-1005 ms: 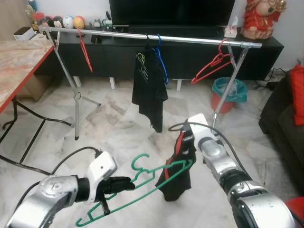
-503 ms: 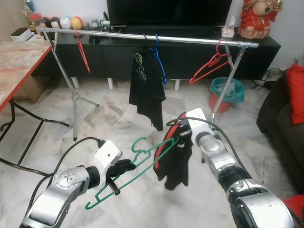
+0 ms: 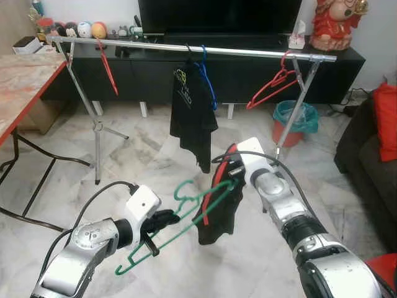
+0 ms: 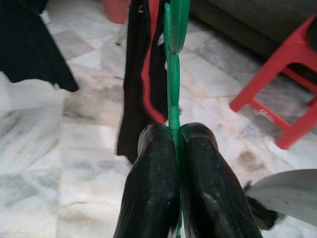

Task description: Hang hanger

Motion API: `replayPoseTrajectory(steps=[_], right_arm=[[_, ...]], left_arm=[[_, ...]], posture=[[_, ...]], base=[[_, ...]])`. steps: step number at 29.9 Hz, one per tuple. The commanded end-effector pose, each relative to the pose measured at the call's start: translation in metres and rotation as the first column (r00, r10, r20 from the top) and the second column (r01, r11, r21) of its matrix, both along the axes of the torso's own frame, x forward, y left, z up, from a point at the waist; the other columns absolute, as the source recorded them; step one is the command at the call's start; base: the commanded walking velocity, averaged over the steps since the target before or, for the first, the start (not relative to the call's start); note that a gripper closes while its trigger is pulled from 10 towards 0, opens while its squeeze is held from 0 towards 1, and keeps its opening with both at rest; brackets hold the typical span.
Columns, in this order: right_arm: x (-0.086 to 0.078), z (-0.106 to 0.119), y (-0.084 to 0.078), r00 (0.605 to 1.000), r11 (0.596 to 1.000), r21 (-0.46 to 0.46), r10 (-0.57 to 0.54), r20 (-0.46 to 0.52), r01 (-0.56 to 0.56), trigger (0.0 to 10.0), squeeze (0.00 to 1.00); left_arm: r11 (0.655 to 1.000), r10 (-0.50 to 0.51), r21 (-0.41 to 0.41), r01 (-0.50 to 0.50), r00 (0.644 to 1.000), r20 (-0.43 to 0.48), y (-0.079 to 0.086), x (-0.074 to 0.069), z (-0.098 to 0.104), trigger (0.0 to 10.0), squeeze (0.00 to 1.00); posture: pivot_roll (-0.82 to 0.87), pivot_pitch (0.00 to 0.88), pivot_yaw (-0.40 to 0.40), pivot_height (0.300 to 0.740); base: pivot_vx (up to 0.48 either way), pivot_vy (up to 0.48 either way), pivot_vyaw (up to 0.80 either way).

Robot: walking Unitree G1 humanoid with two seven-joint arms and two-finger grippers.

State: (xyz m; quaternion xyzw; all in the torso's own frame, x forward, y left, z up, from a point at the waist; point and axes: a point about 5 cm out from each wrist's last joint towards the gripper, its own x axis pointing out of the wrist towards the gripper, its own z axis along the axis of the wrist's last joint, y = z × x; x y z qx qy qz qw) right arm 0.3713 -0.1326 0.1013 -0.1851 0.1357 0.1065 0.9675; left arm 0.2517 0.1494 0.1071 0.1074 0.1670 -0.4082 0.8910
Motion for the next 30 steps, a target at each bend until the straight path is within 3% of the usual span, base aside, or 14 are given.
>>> replayPoseTrajectory(steps=[1, 13, 30], right_arm=[[0.002, 0.007, 0.002, 1.0, 1.0, 0.009, 0.009, 0.023, -0.01, 10.0, 0.0], [-0.001, 0.008, 0.005, 1.0, 1.0, 0.02, 0.022, 0.018, -0.022, 10.0, 0.0], [-0.016, 0.021, 0.028, 0.991, 0.988, 0.077, 0.136, 0.02, -0.137, 10.0, 0.0]], left_arm=[[1.0, 0.017, -0.004, -0.017, 0.999, 0.035, 0.001, 0.004, 0.005, 10.0, 0.0], [0.999, 0.035, -0.016, -0.034, 0.998, 0.05, -0.001, 0.007, 0.003, 10.0, 0.0], [0.999, 0.013, -0.036, -0.012, 1.0, 0.028, -0.008, 0.005, -0.002, 10.0, 0.0]], posture=[[-0.01, 0.0, -0.018, 0.74], [-0.01, 0.0, -0.018, 0.74], [-0.02, 0.0, -0.019, 0.74]], base=[[0.0, 0.0, 0.0], [0.0, 0.0, 0.0], [0.0, 0.0, 0.0]])
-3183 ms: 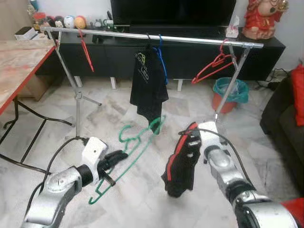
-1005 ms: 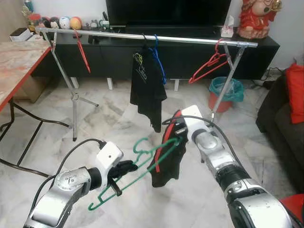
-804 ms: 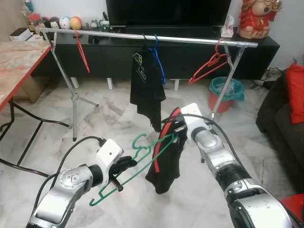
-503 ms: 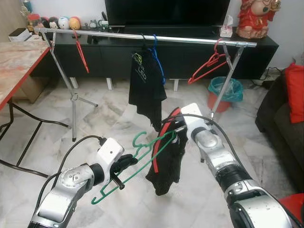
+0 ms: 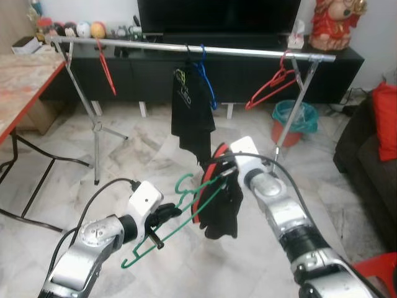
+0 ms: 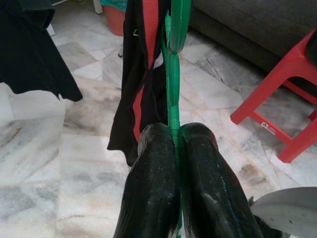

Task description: Hang hanger

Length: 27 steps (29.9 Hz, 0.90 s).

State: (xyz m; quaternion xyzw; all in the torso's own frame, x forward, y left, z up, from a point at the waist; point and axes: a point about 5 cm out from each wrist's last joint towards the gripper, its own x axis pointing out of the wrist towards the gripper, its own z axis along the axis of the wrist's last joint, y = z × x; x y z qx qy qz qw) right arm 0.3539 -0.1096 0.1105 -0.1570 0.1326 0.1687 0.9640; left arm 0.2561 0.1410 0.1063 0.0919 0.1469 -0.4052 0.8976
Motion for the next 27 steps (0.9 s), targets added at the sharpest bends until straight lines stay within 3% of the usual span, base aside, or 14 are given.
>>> replayPoseTrajectory(steps=[1, 12, 15, 22, 27], right_arm=[[0.0, 0.015, 0.006, 0.999, 0.999, 0.022, 0.025, 0.043, -0.026, 10.0, 0.0], [-0.016, 0.035, 0.022, 0.994, 0.993, 0.068, 0.097, 0.049, -0.1, 10.0, 0.0], [-0.028, 0.038, 0.029, 0.992, 0.987, 0.108, 0.121, 0.02, -0.122, 10.0, 0.0], [-0.04, 0.035, 0.028, 0.992, 0.988, 0.092, 0.127, -0.02, -0.125, 10.0, 0.0], [-0.048, 0.036, 0.032, 0.987, 0.985, 0.091, 0.152, -0.061, -0.146, 10.0, 0.0]], left_arm=[[1.0, -0.002, 0.006, 0.002, 1.0, -0.002, 0.0, 0.001, -0.002, 10.0, 0.0], [1.0, 0.013, 0.014, -0.013, 1.0, 0.0, -0.001, 0.005, -0.003, 10.0, 0.0], [1.0, 0.012, 0.018, -0.012, 1.0, 0.0, -0.004, 0.006, -0.005, 10.0, 0.0], [0.988, 0.135, 0.068, -0.14, 0.988, 0.073, 0.002, 0.024, -0.002, 10.0, 0.0], [0.974, 0.215, 0.047, -0.224, 0.967, 0.138, 0.003, 0.035, 0.005, 10.0, 0.0]], posture=[[-0.03, 0.0, -0.018, 0.74], [-0.04, 0.0, -0.019, 0.74], [-0.04, 0.0, -0.02, 0.74], [-0.04, 0.0, -0.022, 0.74], [-0.04, 0.0, -0.017, 0.74]], base=[[0.0, 0.0, 0.0], [0.0, 0.0, 0.0], [0.0, 0.0, 0.0], [0.0, 0.0, 0.0], [0.0, 0.0, 0.0]])
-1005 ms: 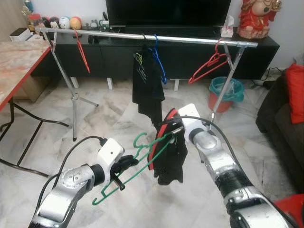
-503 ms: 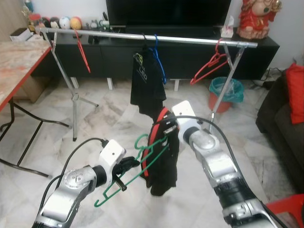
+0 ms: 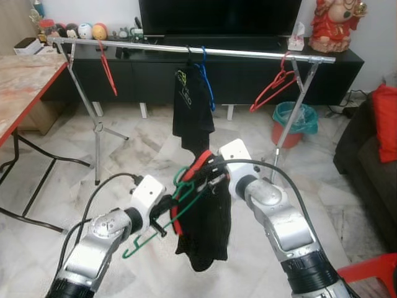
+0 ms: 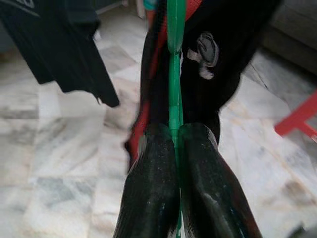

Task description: Hang hanger

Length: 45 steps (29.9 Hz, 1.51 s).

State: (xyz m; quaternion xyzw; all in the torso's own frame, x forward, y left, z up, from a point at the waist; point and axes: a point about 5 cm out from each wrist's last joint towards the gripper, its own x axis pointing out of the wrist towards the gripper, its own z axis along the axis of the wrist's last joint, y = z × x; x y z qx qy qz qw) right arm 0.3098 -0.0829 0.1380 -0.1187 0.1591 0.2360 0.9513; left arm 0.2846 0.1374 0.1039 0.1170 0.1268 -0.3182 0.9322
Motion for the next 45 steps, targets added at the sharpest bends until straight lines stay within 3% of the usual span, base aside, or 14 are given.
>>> replayPoseTrajectory(steps=[1, 7, 11, 21, 27, 30, 33, 35, 39, 42, 45], right_arm=[[-0.006, 0.009, 0.007, 0.999, 0.999, 0.013, 0.035, 0.018, -0.035, 10.0, 0.0], [-0.013, 0.016, 0.02, 0.992, 0.99, 0.056, 0.124, 0.034, -0.126, 10.0, 0.0], [-0.014, 0.022, 0.027, 0.986, 0.984, 0.063, 0.164, 0.04, -0.166, 10.0, 0.0], [-0.024, 0.019, 0.036, 0.965, 0.964, 0.052, 0.262, 0.002, -0.262, 10.0, 0.0], [-0.029, 0.021, 0.038, 0.957, 0.956, 0.06, 0.289, -0.007, -0.288, 10.0, 0.0], [-0.032, 0.021, 0.035, 0.963, 0.961, 0.068, 0.268, -0.008, -0.267, 10.0, 0.0], [-0.025, 0.02, 0.022, 0.98, 0.978, 0.07, 0.197, 0.001, -0.196, 10.0, 0.0], [-0.014, 0.015, 0.005, 0.994, 0.994, -0.017, 0.112, 0.01, -0.112, 10.0, 0.0], [-0.007, 0.015, -0.004, 0.997, 0.994, -0.093, 0.068, 0.041, -0.064, 10.0, 0.0], [-0.006, 0.016, -0.003, 0.996, 0.994, -0.084, 0.076, 0.036, -0.073, 10.0, 0.0], [-0.013, 0.016, 0.006, 0.988, 0.986, -0.07, 0.153, 0.007, -0.152, 10.0, 0.0]], left_arm=[[0.999, 0.044, 0.001, -0.044, 0.998, 0.048, 0.006, 0.007, 0.008, 10.0, 0.0], [0.99, -0.132, -0.058, 0.131, 0.991, -0.013, -0.009, -0.005, 0.007, 10.0, 0.0], [0.981, -0.178, -0.08, 0.175, 0.984, -0.027, -0.011, -0.009, 0.008, 10.0, 0.0], [0.973, -0.189, -0.134, 0.188, 0.982, 0.007, -0.014, -0.005, 0.018, 10.0, 0.0], [0.983, -0.123, -0.131, 0.131, 0.99, 0.067, -0.015, 0.006, 0.025, 10.0, 0.0], [0.973, -0.099, -0.2, 0.113, 0.992, 0.079, -0.018, 0.008, 0.032, 10.0, 0.0], [0.96, -0.182, -0.207, 0.19, 0.982, 0.059, -0.02, -0.001, 0.033, 10.0, 0.0], [0.943, -0.25, -0.222, 0.247, 0.968, 0.014, -0.02, -0.009, 0.031, 10.0, 0.0], [0.931, -0.318, -0.199, 0.306, 0.948, -0.028, -0.019, -0.017, 0.027, 10.0, 0.0], [0.929, -0.323, -0.204, 0.31, 0.946, -0.033, -0.018, -0.019, 0.027, 10.0, 0.0], [0.936, -0.285, -0.22, 0.276, 0.958, -0.011, -0.019, -0.013, 0.03, 10.0, 0.0]], posture=[[-0.05, 0.0, -0.016, 0.74], [-0.05, 0.0, -0.016, 0.74], [-0.04, 0.0, -0.016, 0.74], [-0.05, 0.0, -0.017, 0.74], [-0.05, 0.0, -0.017, 0.74], [-0.05, 0.0, -0.02, 0.74], [-0.05, 0.0, -0.018, 0.74], [-0.05, 0.0, -0.017, 0.74], [-0.05, 0.0, -0.018, 0.74], [-0.05, 0.0, -0.018, 0.74], [-0.05, 0.0, -0.02, 0.74]], base=[[0.0, 0.0, 0.0], [0.0, 0.0, 0.0], [0.0, 0.0, 0.0], [0.0, 0.0, 0.0], [0.0, 0.0, 0.0], [0.0, 0.0, 0.0], [0.0, 0.0, 0.0], [0.0, 0.0, 0.0], [0.0, 0.0, 0.0], [0.0, 0.0, 0.0], [0.0, 0.0, 0.0]])
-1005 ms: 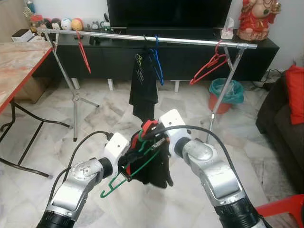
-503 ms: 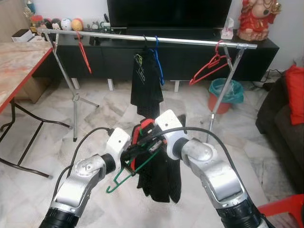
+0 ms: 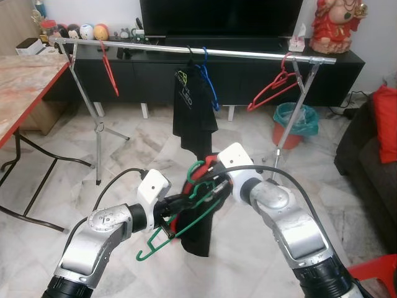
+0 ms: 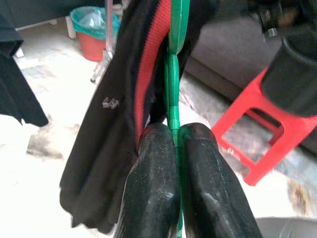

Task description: Hang hanger

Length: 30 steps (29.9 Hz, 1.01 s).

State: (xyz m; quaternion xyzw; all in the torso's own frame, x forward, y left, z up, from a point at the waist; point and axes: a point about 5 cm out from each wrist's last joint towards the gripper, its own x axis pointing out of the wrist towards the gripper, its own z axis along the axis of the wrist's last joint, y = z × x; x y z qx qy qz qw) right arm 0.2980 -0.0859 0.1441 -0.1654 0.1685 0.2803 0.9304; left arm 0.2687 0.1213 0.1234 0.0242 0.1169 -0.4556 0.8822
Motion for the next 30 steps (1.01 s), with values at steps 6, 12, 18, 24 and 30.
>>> replayPoseTrajectory(steps=[6, 12, 18, 24, 30], right_arm=[[-0.012, 0.007, 0.017, 0.99, 0.99, 0.006, 0.142, -0.012, -0.142, 10.0, 0.0], [-0.013, 0.01, 0.017, 0.986, 0.986, -0.019, 0.165, 0.002, -0.165, 10.0, 0.0], [-0.011, 0.012, 0.011, 0.99, 0.989, -0.039, 0.14, 0.003, -0.14, 10.0, 0.0], [-0.011, 0.007, 0.005, 0.993, 0.988, -0.099, 0.121, -0.005, -0.121, 10.0, 0.0], [-0.011, 0.008, 0.006, 0.993, 0.99, -0.078, 0.119, 0.004, -0.119, 10.0, 0.0]], left_arm=[[0.999, 0.014, -0.03, -0.012, 0.997, 0.07, -0.011, 0.008, 0.014, 10.0, 0.0], [0.993, 0.109, -0.053, -0.104, 0.987, 0.117, -0.006, 0.019, 0.022, 10.0, 0.0], [0.978, 0.205, -0.059, -0.198, 0.965, 0.162, 0.0, 0.027, 0.027, 10.0, 0.0], [0.951, 0.308, -0.095, -0.294, 0.927, 0.214, 0.007, 0.036, 0.034, 10.0, 0.0], [0.954, 0.298, -0.114, -0.279, 0.93, 0.217, 0.006, 0.035, 0.036, 10.0, 0.0]], posture=[[-0.05, 0.0, -0.021, 0.74], [-0.05, 0.0, -0.018, 0.74], [-0.05, 0.0, -0.014, 0.74], [-0.05, 0.0, -0.013, 0.74], [-0.05, 0.0, -0.011, 0.74]], base=[[0.0, 0.0, 0.0], [0.0, 0.0, 0.0], [0.0, 0.0, 0.0], [0.0, 0.0, 0.0], [0.0, 0.0, 0.0]])
